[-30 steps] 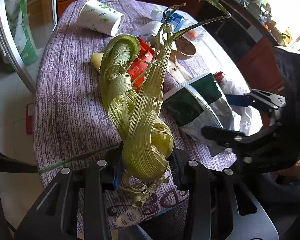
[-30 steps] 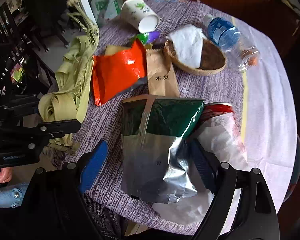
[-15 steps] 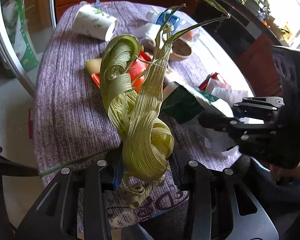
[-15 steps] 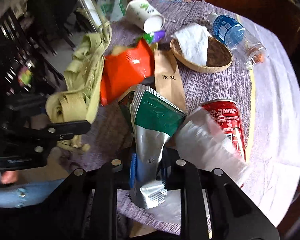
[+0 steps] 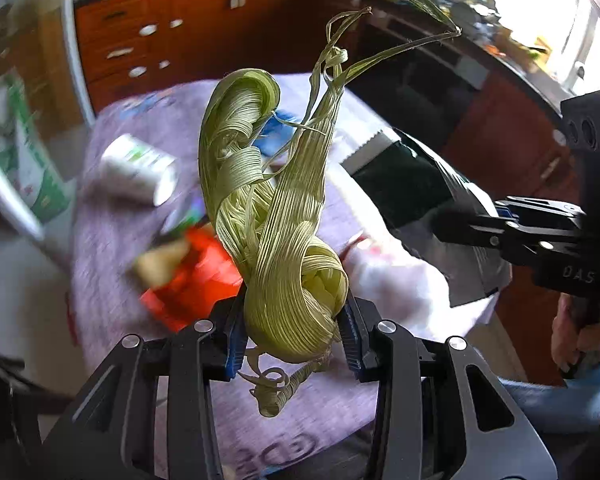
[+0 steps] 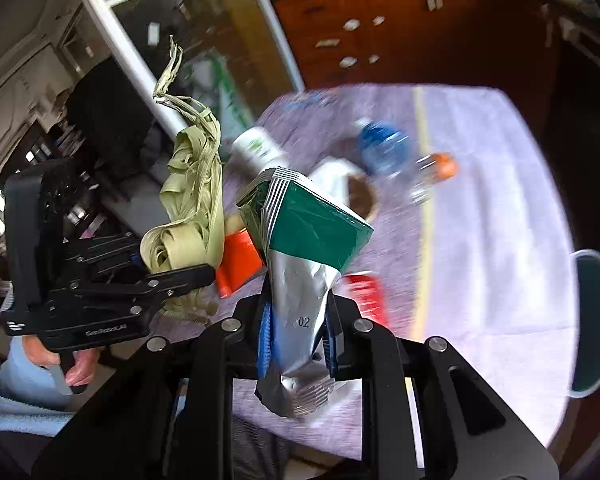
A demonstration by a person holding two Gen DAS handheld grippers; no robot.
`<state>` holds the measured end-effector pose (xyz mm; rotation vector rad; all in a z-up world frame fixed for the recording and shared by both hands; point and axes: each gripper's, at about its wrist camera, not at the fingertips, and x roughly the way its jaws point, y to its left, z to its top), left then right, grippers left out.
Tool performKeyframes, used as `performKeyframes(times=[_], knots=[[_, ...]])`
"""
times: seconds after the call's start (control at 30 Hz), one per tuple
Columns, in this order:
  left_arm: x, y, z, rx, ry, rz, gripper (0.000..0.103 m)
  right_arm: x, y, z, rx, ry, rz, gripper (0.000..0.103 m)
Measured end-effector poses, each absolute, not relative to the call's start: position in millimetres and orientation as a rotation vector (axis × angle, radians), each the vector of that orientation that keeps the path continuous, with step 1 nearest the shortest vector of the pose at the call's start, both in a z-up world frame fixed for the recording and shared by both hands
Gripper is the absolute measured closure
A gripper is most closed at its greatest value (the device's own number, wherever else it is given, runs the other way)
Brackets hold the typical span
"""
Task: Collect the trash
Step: 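Grasp the green-silver foil pouch with the right tool while the left tool lifts the straw bundle, then carry both items over the teal bin and open both tools to drop them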
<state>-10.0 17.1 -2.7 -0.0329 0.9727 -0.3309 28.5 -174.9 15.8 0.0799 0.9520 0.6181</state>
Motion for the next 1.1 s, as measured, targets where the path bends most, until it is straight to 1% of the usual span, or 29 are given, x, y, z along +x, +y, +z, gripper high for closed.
performKeyframes(times=[0.2,0.37,0.53,0.73,0.8,0.93,1.0,1.03,1.07,1.1], knots=[[17.3,-63.0,6.0,0.064,0.965,-0.446,0.063,38.8,-262.5,18.3,0.161,0.910,0.441,0.082],[39.8,-140.3,10.4,0.120,0.958,-0.574,0.063,39.3,-350.0,4.4,0.246,0.913,0.273,0.081],[64.4,-221.3,3.7,0.161,0.980,-0.690,0.063,44.7,-426.9,-23.9,0.318,0.926,0.126,0.076],[94.2,-303.7,-24.3,0.217,1.037,-0.770,0.063,57.5,-483.6,-69.4,0.389,0.984,0.039,0.073],[99.3,-322.5,-32.9,0.240,1.047,-0.780,0.063,65.3,-496.1,-84.3,0.406,1.003,0.034,0.071],[117.2,-353.4,-52.1,0.246,1.078,-0.796,0.063,80.7,-510.3,-106.6,0.434,1.034,0.032,0.060],[127.0,-363.6,-63.6,0.235,1.099,-0.799,0.063,88.6,-515.4,-116.7,0.444,1.051,0.036,0.058],[131.0,-368.2,-66.9,0.235,1.104,-0.797,0.063,92.2,-516.9,-118.6,0.454,1.057,0.041,0.052],[135.9,-372.6,-72.3,0.237,1.112,-0.794,0.063,95.8,-519.2,-121.9,0.468,1.067,0.046,0.043],[139.4,-375.4,-76.9,0.239,1.120,-0.792,0.063,97.5,-520.9,-122.8,0.475,1.068,0.045,0.038]])
